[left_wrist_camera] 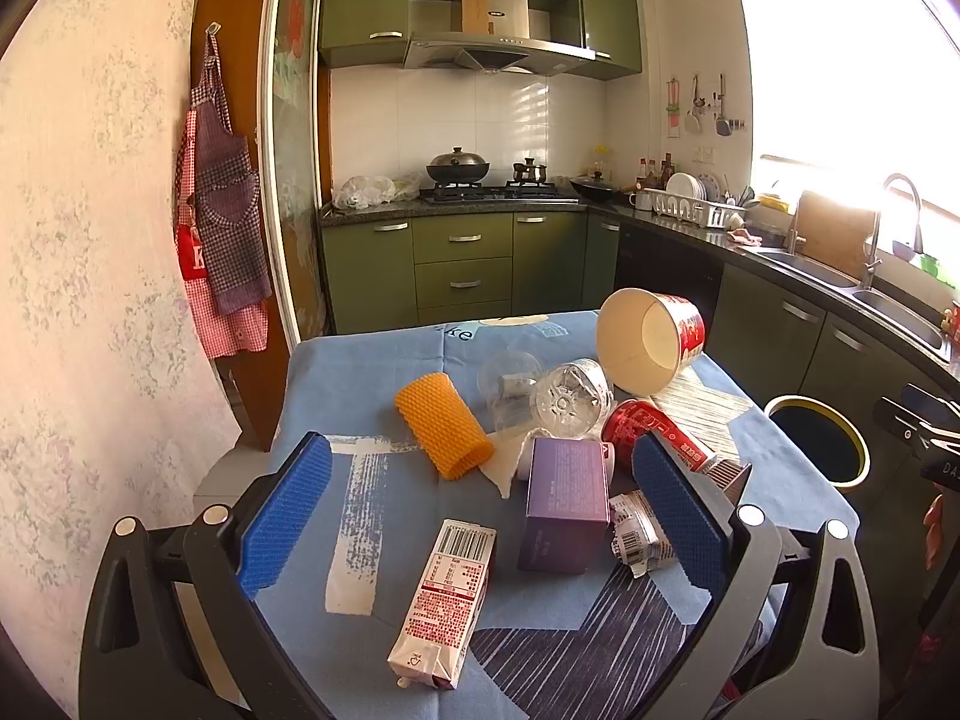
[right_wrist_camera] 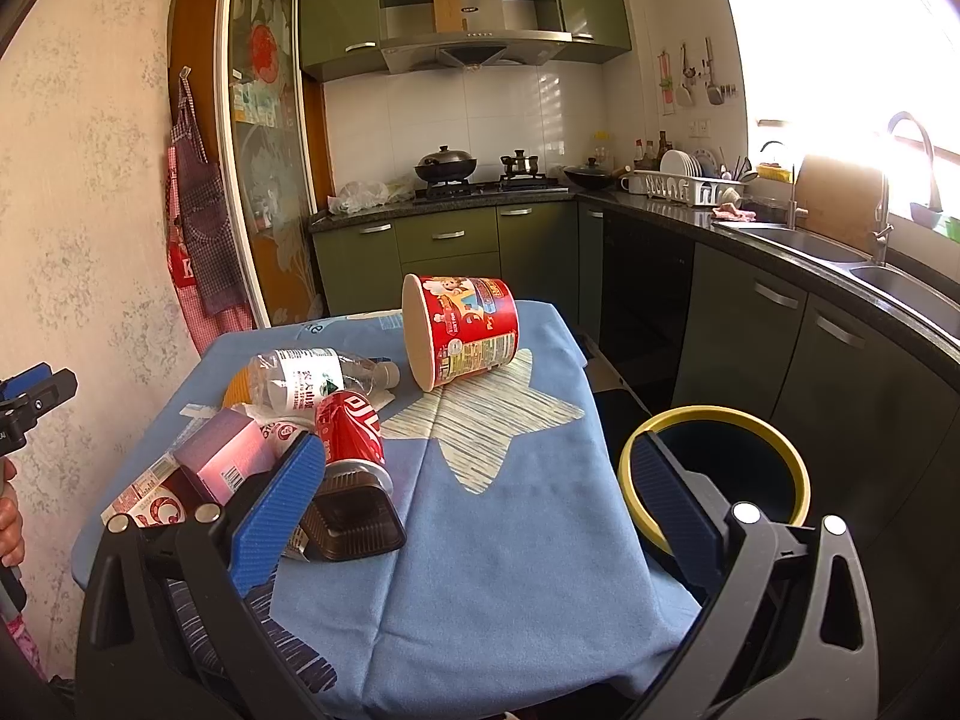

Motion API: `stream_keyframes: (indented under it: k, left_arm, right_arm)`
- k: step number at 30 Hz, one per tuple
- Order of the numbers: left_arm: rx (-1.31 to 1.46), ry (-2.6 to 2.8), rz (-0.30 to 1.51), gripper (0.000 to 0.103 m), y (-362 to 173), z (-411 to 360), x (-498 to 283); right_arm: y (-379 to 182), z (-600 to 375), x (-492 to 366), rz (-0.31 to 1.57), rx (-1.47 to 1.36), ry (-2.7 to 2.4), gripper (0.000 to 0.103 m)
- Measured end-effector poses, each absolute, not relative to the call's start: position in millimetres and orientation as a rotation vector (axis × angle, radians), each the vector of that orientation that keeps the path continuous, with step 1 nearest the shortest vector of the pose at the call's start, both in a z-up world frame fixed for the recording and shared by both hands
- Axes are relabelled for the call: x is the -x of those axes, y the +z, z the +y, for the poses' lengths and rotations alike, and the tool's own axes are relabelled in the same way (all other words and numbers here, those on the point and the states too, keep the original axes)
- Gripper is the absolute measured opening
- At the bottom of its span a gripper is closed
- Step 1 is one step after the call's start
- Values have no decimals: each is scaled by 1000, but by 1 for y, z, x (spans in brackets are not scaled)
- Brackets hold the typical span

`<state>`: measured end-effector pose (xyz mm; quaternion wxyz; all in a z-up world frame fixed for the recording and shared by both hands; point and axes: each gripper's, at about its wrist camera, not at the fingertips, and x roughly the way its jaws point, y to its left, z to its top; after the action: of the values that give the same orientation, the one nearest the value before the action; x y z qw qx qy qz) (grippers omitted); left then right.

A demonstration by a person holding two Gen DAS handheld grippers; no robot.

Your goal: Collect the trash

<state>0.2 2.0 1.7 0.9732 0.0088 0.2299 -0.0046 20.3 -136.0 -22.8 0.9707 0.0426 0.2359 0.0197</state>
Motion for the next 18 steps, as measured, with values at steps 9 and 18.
stream_keyframes:
  k: [9, 18]
  left_arm:
    - [-15, -13, 466, 99, 0, 3, -1]
    - [-15, -14, 467, 99, -1, 3, -1]
  right_arm:
    - [-29, -134, -20, 480, -85, 36, 97]
    - [-28, -134, -21, 479, -85, 36, 97]
